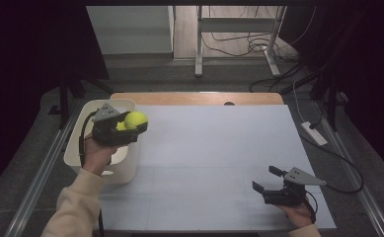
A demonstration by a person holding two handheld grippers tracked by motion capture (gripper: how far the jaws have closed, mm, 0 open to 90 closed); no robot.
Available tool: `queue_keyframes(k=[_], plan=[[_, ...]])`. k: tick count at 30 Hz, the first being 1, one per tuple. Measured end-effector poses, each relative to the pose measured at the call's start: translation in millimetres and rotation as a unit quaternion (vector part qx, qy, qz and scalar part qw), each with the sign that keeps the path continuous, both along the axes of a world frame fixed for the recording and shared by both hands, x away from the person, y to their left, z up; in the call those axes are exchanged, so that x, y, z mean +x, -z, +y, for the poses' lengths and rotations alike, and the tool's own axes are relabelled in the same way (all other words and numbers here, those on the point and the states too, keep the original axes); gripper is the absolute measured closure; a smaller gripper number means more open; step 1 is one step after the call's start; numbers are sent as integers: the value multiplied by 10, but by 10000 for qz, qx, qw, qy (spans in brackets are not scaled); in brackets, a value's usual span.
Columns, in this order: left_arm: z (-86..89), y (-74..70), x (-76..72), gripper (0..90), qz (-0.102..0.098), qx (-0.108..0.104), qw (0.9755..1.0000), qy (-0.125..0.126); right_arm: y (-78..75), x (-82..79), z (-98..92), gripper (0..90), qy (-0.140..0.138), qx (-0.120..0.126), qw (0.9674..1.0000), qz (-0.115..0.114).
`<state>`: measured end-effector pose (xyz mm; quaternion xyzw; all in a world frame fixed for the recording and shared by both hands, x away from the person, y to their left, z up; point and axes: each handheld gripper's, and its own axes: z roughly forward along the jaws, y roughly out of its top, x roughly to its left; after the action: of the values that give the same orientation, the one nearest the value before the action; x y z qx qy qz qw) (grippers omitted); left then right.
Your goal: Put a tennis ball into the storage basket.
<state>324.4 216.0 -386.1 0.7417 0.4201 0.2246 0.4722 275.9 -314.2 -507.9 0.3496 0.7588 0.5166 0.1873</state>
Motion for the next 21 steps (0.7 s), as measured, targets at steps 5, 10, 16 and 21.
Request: queue_keyframes(k=[5, 10, 16, 21], plan=[[105, 2, -31, 270, 23, 63, 9999, -135, -3, -2, -3, 90, -3, 16, 10000, -8], [184, 22, -44, 270, 71, 91, 9996, -250, -5, 0, -4, 90, -6, 17, 10000, 7], [301, 37, -69, 270, 116, 106, 9991, -400, -4, -1, 6, 90, -14, 9, 10000, -10], [428, 61, -61, 270, 214, 114, 9980, -579, -1, -1, -2, 90, -10, 8, 10000, -6]])
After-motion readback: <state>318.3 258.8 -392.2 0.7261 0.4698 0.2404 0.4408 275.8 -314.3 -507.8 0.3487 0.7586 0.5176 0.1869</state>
